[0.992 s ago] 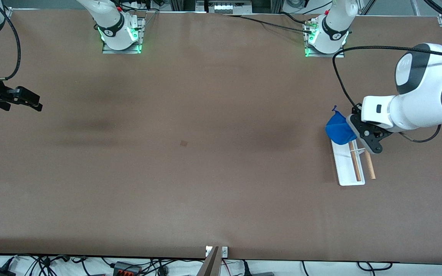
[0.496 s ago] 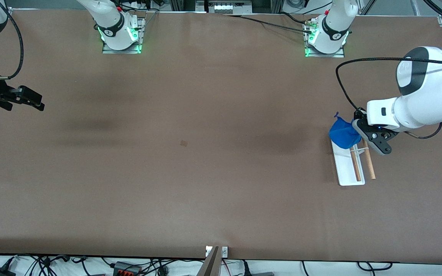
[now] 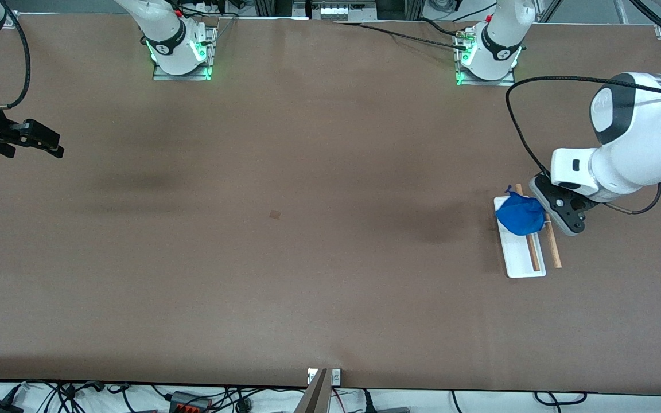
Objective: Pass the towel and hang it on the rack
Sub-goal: 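Drape the towel across both dowels with the left gripper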
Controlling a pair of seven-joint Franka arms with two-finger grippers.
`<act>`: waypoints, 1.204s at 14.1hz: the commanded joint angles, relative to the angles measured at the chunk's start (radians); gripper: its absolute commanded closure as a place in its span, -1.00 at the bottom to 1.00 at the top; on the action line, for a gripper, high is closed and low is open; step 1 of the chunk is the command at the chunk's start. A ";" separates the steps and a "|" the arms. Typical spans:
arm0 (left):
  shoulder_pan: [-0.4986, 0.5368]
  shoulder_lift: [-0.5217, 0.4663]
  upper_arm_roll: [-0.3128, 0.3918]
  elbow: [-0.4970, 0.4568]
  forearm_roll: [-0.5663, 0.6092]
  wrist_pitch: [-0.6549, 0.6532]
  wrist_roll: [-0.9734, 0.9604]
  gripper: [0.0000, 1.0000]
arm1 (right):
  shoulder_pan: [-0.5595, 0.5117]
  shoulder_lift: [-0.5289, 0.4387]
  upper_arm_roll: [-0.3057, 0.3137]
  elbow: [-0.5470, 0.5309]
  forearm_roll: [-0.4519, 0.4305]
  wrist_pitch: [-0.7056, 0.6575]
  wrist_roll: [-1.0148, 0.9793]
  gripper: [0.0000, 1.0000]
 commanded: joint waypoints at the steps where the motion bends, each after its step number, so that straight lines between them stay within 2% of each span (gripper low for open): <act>1: -0.013 -0.028 0.034 -0.070 0.014 0.091 0.080 1.00 | -0.006 -0.030 0.009 -0.036 -0.014 -0.005 0.021 -1.00; 6: -0.016 -0.031 0.051 -0.056 0.017 0.099 0.146 1.00 | -0.008 -0.125 0.007 -0.169 -0.014 0.045 0.021 -1.00; 11: -0.016 -0.036 0.082 -0.032 0.068 0.094 0.239 1.00 | -0.006 -0.113 0.010 -0.105 -0.012 -0.048 0.021 -1.00; 16: -0.008 -0.035 0.111 -0.062 0.050 0.108 0.255 1.00 | -0.006 -0.093 0.010 -0.084 -0.004 -0.036 0.021 -1.00; 17: -0.003 -0.035 0.111 -0.084 0.012 0.123 0.256 1.00 | -0.006 -0.093 0.010 -0.084 -0.004 -0.036 0.022 -1.00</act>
